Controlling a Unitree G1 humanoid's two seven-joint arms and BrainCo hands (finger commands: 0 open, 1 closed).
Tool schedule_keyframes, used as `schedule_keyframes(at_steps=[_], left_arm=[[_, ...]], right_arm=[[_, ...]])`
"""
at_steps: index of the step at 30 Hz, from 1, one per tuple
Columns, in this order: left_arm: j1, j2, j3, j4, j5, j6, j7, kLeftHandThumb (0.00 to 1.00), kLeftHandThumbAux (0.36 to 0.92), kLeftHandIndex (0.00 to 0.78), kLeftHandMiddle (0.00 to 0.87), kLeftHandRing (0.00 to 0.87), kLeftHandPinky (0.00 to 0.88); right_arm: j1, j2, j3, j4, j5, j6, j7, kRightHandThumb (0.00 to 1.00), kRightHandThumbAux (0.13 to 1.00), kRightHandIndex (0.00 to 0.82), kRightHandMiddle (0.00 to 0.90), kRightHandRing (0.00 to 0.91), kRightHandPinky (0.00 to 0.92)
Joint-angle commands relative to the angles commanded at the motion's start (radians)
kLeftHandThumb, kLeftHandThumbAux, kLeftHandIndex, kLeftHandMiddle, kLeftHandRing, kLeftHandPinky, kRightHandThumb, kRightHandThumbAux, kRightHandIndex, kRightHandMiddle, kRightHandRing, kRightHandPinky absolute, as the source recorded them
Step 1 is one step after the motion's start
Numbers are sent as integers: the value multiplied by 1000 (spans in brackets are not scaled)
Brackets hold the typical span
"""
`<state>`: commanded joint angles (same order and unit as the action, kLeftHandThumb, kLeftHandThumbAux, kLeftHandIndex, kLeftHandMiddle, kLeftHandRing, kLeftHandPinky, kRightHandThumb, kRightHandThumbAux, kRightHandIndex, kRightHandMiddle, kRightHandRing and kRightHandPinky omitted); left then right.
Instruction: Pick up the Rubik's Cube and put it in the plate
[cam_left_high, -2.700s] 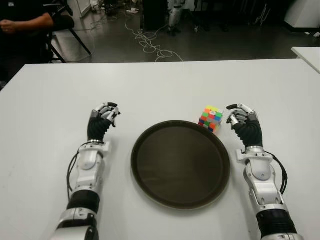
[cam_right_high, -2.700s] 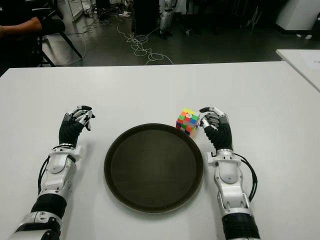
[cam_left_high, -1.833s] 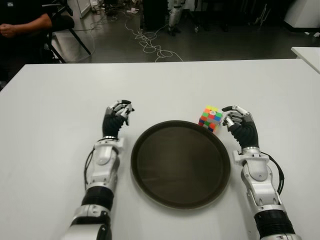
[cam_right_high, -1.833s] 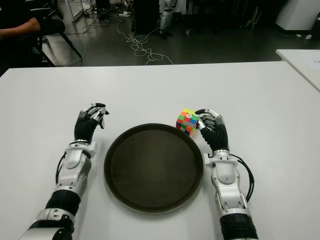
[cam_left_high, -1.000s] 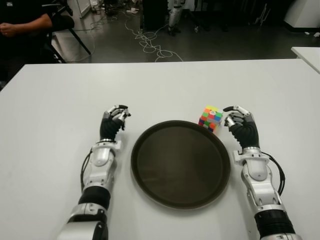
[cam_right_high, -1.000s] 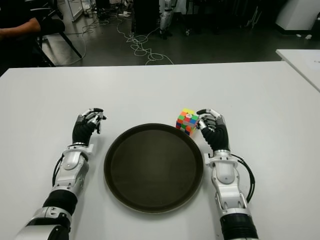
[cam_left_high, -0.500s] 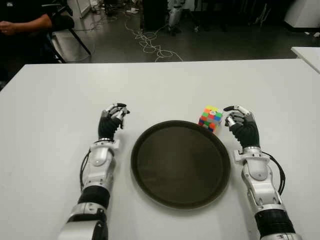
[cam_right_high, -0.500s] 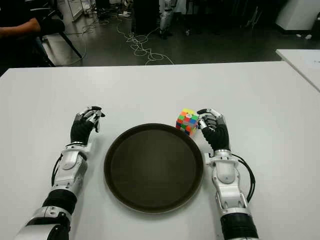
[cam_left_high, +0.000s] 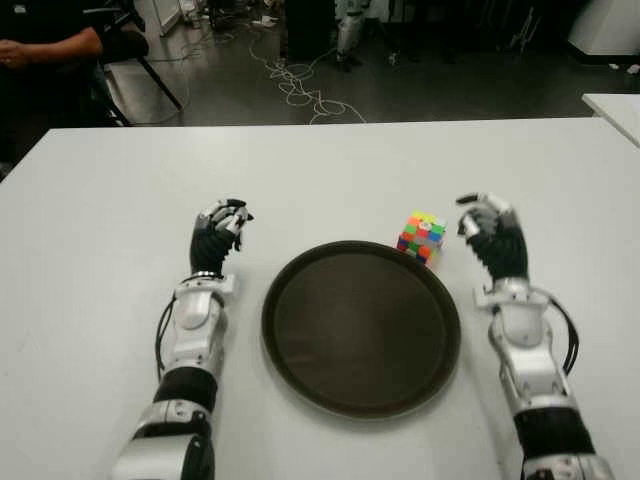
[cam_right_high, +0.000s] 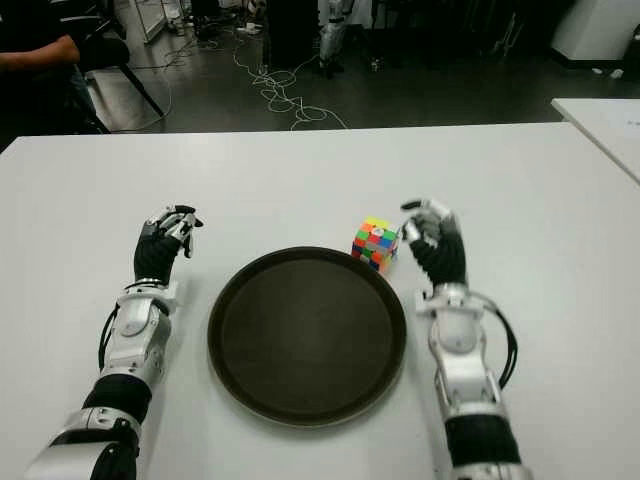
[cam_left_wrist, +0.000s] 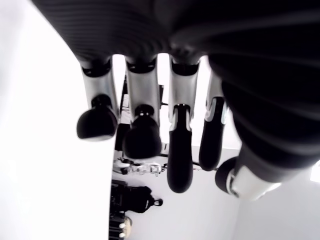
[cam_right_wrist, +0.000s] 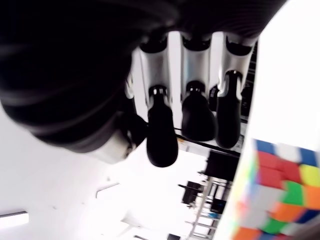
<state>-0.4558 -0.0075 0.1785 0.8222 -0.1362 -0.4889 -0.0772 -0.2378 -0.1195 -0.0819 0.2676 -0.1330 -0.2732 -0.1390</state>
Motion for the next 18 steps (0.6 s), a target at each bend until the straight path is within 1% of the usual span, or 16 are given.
schedule_keyframes(at_steps=[6, 7, 9, 12, 14, 16, 18], left_arm=[[-5, 4, -4, -6, 4, 3, -8, 854, 657, 425, 558, 765, 798], [-6, 5, -5, -8, 6, 3, -7, 854, 657, 425, 558, 767, 801], [-3, 5, -7, -9, 9, 0, -6, 854, 657, 425, 558, 766, 796], [0, 7, -7, -11, 7, 3, -8, 853, 657, 424, 558, 763, 790], [2, 9, -6, -7, 5, 8, -11, 854, 657, 424, 556, 768, 801], [3, 11, -6, -5, 4, 10, -13, 854, 657, 424, 556, 772, 807], [5, 15, -5, -2, 5, 13, -13, 854, 657, 424, 555, 773, 810]], right_arm=[[-44, -39, 4, 16, -34, -9, 1, 699, 727, 426, 713, 747, 774], [-66, -50, 7, 33, -46, -12, 0, 699, 727, 426, 709, 744, 771], [-110, -70, 15, 76, -72, -21, -11, 695, 727, 426, 666, 706, 734], [-143, -83, 24, 127, -101, -42, -30, 692, 727, 425, 609, 650, 682], [-183, -101, 47, 207, -162, -88, -88, 694, 728, 424, 565, 602, 635], [-201, -107, 59, 248, -189, -116, -120, 695, 729, 423, 542, 577, 609], [-226, -142, 105, 316, -296, -171, -222, 695, 729, 423, 534, 568, 599]])
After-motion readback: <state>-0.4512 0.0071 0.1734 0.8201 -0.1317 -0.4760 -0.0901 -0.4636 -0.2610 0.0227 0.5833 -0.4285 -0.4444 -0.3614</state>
